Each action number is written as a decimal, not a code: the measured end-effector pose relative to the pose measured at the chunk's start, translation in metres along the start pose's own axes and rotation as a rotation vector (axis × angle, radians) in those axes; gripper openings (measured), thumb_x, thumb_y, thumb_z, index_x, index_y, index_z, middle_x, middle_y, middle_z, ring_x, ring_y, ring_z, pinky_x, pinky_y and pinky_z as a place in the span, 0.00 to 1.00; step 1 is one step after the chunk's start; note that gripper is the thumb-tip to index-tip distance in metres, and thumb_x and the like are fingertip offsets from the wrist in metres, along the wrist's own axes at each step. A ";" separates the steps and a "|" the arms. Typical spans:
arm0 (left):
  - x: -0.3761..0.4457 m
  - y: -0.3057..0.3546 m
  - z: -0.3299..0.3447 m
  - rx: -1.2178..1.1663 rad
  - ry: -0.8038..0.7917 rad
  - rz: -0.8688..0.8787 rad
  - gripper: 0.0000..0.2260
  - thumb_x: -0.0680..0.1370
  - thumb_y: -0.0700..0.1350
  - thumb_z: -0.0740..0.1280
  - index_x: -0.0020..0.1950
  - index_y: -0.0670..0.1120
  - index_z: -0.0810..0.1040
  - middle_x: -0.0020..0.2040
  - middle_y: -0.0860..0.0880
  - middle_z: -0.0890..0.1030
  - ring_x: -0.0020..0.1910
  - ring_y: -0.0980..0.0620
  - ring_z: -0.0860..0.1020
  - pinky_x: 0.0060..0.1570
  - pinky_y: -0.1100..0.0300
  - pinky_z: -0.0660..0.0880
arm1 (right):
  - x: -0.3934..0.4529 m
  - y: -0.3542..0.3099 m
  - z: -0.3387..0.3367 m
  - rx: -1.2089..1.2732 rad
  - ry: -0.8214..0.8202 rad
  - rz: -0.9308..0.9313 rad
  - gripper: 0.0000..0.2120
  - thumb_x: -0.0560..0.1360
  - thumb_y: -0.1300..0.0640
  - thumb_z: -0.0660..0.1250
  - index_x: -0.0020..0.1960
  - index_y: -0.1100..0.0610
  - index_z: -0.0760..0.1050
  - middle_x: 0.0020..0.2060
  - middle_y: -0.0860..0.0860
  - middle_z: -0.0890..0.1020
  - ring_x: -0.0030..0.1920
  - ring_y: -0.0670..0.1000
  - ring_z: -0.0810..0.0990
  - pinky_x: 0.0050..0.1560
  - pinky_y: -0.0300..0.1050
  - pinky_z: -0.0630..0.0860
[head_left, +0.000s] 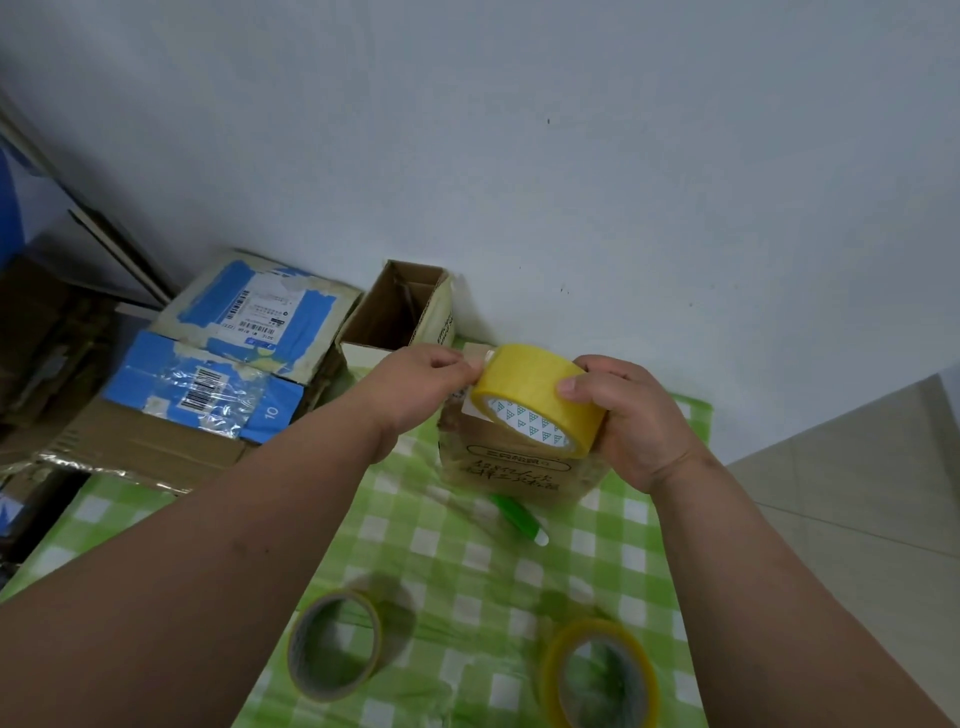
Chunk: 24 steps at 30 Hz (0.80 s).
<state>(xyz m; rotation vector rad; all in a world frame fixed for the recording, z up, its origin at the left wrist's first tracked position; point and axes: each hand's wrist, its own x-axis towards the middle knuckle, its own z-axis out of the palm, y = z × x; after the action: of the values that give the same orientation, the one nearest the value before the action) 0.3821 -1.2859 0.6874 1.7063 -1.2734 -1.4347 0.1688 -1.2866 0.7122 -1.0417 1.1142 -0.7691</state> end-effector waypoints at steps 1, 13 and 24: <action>0.002 0.001 0.000 0.003 0.011 0.008 0.06 0.79 0.54 0.67 0.44 0.57 0.81 0.49 0.64 0.76 0.47 0.68 0.71 0.46 0.62 0.66 | 0.002 -0.001 0.000 0.001 -0.002 0.003 0.08 0.63 0.58 0.69 0.26 0.52 0.77 0.25 0.47 0.73 0.30 0.50 0.74 0.34 0.43 0.69; 0.005 0.005 0.005 0.246 0.058 0.082 0.10 0.84 0.48 0.59 0.53 0.44 0.77 0.48 0.51 0.79 0.46 0.55 0.75 0.41 0.60 0.70 | 0.017 -0.012 -0.009 -0.143 -0.045 0.005 0.09 0.62 0.51 0.73 0.32 0.55 0.75 0.31 0.55 0.71 0.39 0.56 0.71 0.45 0.52 0.65; 0.009 -0.003 0.003 0.431 0.183 0.134 0.10 0.84 0.46 0.55 0.50 0.43 0.73 0.41 0.46 0.75 0.37 0.53 0.71 0.34 0.57 0.66 | 0.028 -0.048 -0.007 -0.570 -0.188 -0.039 0.08 0.72 0.57 0.74 0.50 0.57 0.80 0.48 0.59 0.84 0.52 0.62 0.82 0.59 0.64 0.75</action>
<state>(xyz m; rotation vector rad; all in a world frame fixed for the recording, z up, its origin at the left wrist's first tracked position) 0.3794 -1.2928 0.6803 1.9276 -1.6407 -0.9476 0.1705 -1.3305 0.7466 -1.5814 1.1789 -0.3709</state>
